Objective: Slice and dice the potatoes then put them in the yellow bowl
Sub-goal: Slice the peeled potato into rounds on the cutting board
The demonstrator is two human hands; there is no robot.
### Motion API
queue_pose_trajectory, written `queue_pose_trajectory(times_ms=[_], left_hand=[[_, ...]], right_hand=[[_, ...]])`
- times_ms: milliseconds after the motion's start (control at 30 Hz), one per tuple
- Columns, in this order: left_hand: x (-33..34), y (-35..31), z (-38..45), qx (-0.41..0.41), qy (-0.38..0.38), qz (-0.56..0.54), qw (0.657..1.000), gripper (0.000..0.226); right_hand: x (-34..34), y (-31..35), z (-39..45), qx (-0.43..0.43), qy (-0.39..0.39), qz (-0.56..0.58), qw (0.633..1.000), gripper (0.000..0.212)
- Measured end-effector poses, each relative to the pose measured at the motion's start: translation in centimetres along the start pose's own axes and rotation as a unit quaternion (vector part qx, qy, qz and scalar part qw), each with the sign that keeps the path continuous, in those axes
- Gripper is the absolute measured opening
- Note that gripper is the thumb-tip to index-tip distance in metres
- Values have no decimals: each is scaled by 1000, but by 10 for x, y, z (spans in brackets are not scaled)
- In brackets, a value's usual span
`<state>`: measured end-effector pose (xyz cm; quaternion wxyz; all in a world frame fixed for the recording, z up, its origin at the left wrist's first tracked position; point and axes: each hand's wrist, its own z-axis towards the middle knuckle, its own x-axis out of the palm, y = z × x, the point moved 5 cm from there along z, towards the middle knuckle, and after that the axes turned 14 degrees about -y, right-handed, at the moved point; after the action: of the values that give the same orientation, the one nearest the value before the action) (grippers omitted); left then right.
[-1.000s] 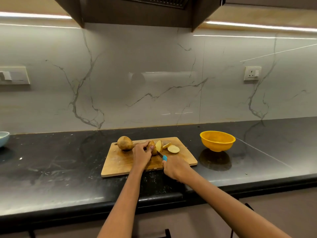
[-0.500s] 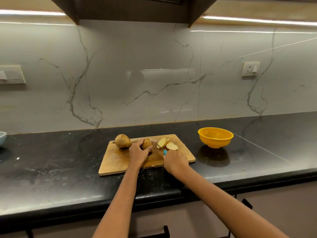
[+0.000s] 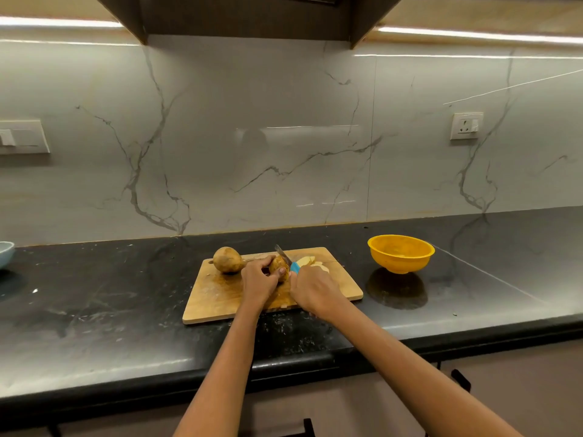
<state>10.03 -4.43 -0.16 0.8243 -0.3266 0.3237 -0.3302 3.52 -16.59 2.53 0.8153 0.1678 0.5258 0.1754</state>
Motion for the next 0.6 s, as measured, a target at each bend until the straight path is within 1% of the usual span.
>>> queue_pose_trajectory(times_ms=[200, 333, 433, 600], left_hand=[[-1, -1, 0, 10, -13, 1, 1000, 44], [0, -9, -4, 46, -12, -19, 999, 36], [-2, -10, -4, 42, -22, -23, 999, 36], [-2, -3, 0, 17, -17, -21, 999, 41]], right_hand=[[9, 3, 10, 21, 26, -14, 999, 38], [11, 4, 18, 48, 40, 14, 998, 36], [9, 5, 16, 41, 61, 34, 997, 37], [19, -7, 5, 53, 84, 17, 995, 43]])
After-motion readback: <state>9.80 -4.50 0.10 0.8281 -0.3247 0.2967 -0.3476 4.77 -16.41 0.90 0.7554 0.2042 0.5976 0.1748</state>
